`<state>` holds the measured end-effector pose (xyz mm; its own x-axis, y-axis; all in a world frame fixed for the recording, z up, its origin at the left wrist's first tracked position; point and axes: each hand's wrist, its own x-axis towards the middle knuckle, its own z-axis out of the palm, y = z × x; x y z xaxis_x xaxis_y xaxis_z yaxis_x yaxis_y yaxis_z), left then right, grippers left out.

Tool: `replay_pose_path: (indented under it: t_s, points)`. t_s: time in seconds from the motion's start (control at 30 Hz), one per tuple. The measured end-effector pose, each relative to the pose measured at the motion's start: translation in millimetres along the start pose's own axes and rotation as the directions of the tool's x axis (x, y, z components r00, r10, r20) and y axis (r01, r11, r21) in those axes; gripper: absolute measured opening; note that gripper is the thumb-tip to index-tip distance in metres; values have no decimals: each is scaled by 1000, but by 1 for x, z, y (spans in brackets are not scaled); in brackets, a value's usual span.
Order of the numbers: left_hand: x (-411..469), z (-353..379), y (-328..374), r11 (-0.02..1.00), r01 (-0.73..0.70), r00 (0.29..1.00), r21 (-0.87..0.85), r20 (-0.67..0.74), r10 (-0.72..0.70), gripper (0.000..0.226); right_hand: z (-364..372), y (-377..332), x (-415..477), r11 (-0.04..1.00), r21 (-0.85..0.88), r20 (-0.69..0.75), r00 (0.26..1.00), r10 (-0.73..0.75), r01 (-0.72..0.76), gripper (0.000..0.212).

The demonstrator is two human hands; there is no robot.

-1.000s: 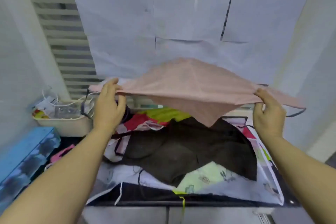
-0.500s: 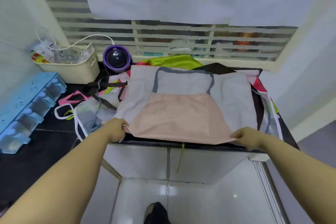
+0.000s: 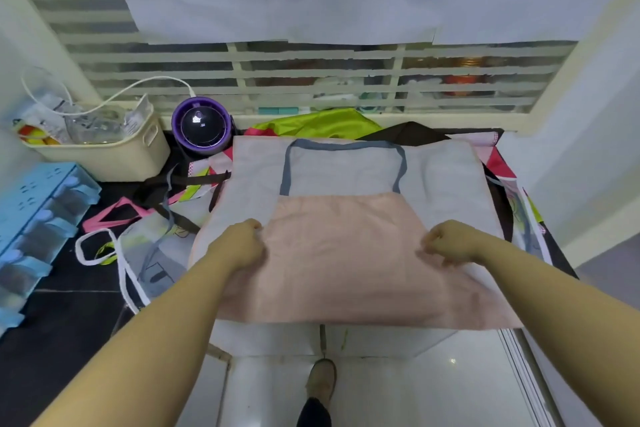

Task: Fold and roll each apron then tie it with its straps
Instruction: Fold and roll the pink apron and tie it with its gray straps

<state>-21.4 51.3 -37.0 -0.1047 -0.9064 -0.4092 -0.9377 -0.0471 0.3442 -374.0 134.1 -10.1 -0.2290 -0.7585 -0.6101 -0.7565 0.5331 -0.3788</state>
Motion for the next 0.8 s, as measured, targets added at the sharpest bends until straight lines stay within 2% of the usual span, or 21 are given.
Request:
replay_pose_path:
  t_s: [0.1, 0.17, 0.37, 0.4, 0.47, 0.53, 0.6, 0.7, 0.77, 0.8]
  points:
    - [28, 4, 12, 993, 30, 999, -115, -23, -33, 52, 1, -14, 23, 998, 48, -116, 993, -23, 29, 47]
    - [44, 5, 18, 980, 49, 998, -191, -23, -55, 53, 0, -22, 37, 993, 117, -167, 986, -8, 28, 49]
    - [108, -2, 37, 906, 102, 995, -411, 55, -87, 58, -12, -49, 100, 958, 284, -165, 984, 72, -23, 61]
    - [117, -2, 40, 886, 97, 995, -454, 54, -82, 50, -14, -53, 108, 941, 339, -181, 979, 89, -23, 63]
    - [132, -6, 50, 847, 79, 997, -525, 59, -57, 15, -18, -60, 128, 888, 460, -220, 966, 135, -19, 68]
    - [155, -9, 61, 813, 52, 998, -580, 44, -33, 10, -25, -67, 150, 834, 552, -244, 954, 172, -9, 69]
    - [171, -11, 71, 769, 42, 999, -638, 34, -27, 24, -32, -73, 165, 811, 584, -266, 940, 213, -19, 62]
    - [192, -13, 88, 686, 24, 998, -728, -24, -61, 21, -38, -73, 186, 834, 552, -261, 951, 165, 7, 15]
    - [202, -19, 99, 662, -15, 995, -749, -79, -68, 7, -45, -73, 194, 851, 523, -291, 948, 127, 47, 31]
    - [208, -24, 104, 622, -38, 992, -782, -103, -69, 9, -51, -75, 196, 837, 540, -334, 936, 113, 91, 30]
